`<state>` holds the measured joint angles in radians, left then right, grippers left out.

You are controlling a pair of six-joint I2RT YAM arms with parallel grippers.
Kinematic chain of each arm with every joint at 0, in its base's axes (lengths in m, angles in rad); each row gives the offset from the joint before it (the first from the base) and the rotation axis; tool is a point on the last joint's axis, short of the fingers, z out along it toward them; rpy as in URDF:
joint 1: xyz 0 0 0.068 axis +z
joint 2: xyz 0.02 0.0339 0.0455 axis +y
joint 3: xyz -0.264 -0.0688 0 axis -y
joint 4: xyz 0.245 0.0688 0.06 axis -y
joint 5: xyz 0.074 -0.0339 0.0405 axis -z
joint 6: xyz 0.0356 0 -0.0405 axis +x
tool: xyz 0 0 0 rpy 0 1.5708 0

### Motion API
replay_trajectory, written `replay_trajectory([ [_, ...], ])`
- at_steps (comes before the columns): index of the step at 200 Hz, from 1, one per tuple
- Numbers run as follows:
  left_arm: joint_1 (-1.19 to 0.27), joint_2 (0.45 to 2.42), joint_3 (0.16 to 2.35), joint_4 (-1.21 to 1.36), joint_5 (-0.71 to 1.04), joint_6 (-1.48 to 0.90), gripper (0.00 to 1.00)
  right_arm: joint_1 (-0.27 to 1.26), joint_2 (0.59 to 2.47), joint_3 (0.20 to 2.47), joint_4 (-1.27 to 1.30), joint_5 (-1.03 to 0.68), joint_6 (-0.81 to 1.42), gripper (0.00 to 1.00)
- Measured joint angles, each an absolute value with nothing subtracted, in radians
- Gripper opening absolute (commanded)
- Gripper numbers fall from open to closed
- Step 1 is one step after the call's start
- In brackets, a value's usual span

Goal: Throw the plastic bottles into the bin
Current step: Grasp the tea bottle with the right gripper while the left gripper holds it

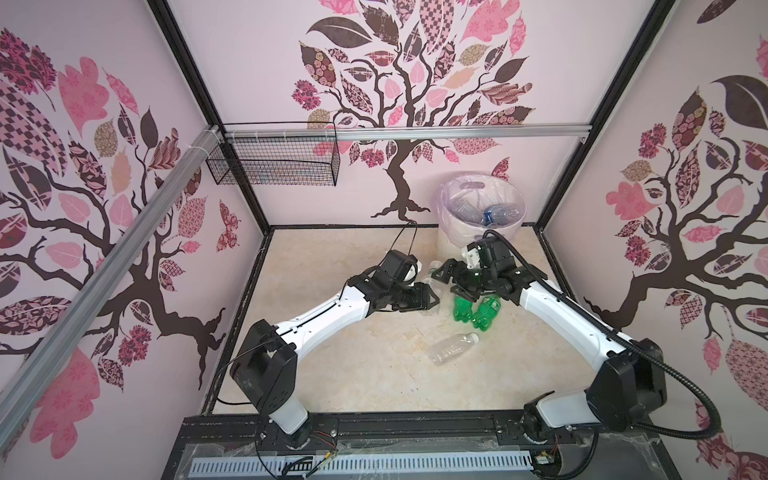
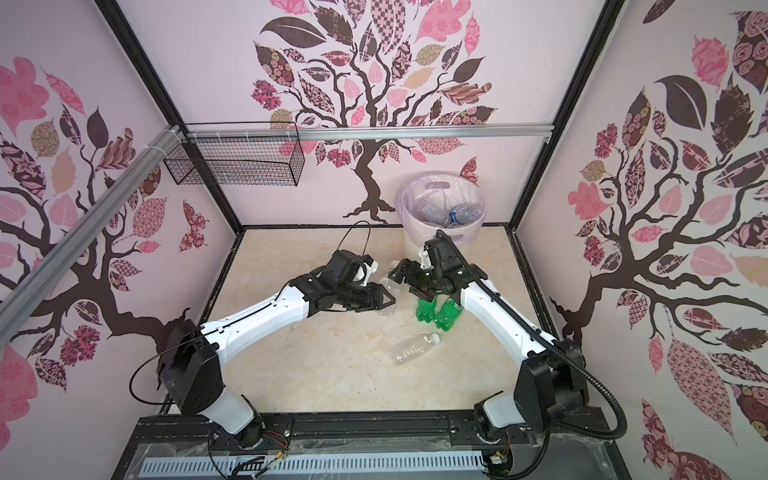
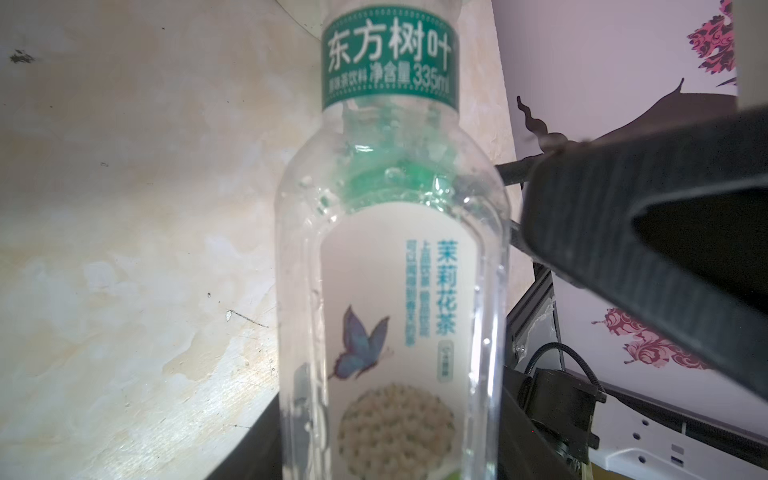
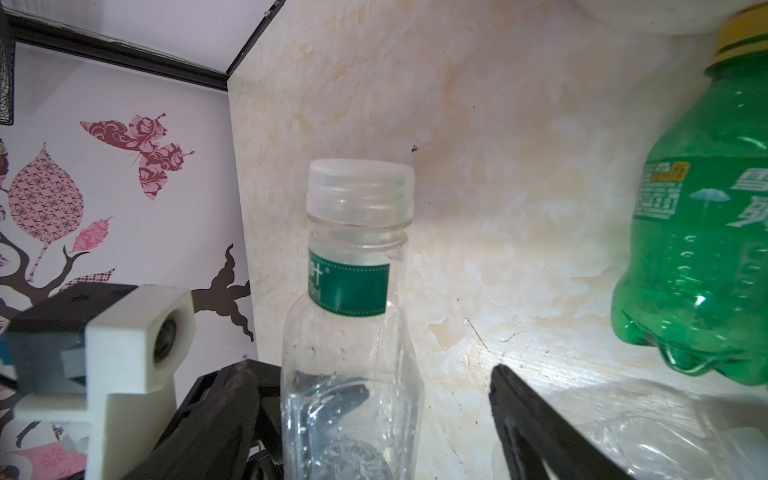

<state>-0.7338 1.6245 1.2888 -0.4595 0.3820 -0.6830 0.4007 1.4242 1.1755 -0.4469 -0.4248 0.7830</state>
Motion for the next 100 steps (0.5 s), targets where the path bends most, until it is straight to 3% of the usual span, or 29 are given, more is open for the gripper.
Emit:
replay_trajectory([
  [41,-0.734,1.625,1.296,-0.463,0.387,-0.683,0.56,0.418,1.444,1.176,-0.415,-0.445,0.799,0.86],
  [100,-0.734,1.625,1.309,-0.465,0.387,-0.685,0.59,0.423,1.454,1.176,-0.382,-0.465,0.827,0.67],
])
